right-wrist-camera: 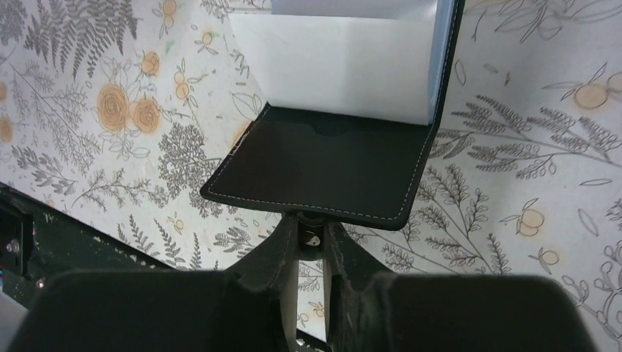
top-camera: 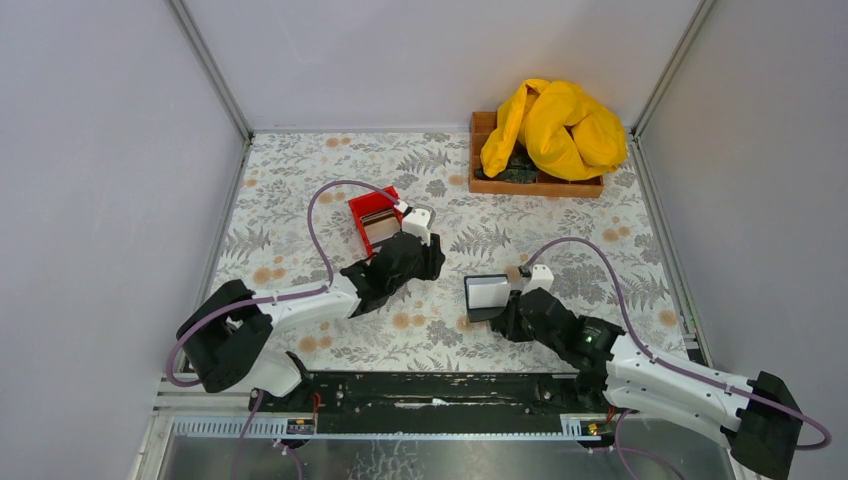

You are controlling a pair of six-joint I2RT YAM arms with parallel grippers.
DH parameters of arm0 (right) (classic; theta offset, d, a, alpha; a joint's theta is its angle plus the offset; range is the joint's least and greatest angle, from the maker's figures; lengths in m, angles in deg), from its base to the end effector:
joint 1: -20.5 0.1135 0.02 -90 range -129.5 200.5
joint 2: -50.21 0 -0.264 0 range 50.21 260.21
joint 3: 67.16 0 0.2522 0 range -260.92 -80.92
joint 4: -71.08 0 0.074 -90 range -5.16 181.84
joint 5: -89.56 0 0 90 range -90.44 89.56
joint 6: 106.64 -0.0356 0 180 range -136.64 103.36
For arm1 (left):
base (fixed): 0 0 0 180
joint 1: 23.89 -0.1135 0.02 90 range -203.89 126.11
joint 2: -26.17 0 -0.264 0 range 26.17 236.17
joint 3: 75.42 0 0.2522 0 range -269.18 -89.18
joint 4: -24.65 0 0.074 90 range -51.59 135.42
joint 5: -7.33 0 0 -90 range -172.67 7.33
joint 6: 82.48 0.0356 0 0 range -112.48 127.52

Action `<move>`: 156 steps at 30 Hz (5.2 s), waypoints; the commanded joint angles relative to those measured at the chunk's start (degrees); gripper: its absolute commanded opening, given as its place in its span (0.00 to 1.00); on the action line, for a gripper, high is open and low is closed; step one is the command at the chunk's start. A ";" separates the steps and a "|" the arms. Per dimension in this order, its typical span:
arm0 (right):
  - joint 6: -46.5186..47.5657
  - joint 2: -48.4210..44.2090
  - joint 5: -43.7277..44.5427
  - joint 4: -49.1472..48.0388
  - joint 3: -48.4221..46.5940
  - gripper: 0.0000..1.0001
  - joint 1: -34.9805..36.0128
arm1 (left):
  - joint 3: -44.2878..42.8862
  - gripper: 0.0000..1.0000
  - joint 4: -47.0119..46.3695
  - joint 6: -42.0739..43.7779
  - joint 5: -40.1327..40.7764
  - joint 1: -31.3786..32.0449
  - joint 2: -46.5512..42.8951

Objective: Take the credit cards out of the card holder

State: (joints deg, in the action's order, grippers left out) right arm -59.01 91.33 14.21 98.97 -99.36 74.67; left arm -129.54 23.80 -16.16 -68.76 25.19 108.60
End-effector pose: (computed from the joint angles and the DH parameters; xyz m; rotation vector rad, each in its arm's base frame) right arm 0.0993 0.1221 0.1830 -0.0878 2.2670 0.6522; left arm 0.2053 -0.2238 0.2055 0.3060 2.0565 -0.5432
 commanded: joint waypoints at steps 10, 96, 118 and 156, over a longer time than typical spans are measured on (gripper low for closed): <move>-6.09 3.92 -2.63 -2.06 5.54 0.09 2.90 | -1.02 0.48 -3.23 0.39 -1.37 0.32 -0.79; 8.00 10.77 -3.67 -4.15 -8.35 0.00 -17.70 | -21.77 0.40 9.00 1.20 -6.92 12.84 26.91; 4.53 18.06 -7.64 -17.86 2.72 0.00 -17.70 | -15.37 0.61 5.28 0.02 -7.66 10.10 17.71; 3.98 19.70 -7.30 -20.53 4.28 0.00 -17.70 | -13.52 0.62 -0.21 -6.97 -31.08 1.26 20.34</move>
State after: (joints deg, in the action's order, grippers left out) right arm -54.73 110.06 6.98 77.70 -95.60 57.10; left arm -142.77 28.79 -22.45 -95.60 26.15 128.98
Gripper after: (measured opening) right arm 0.011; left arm 0.614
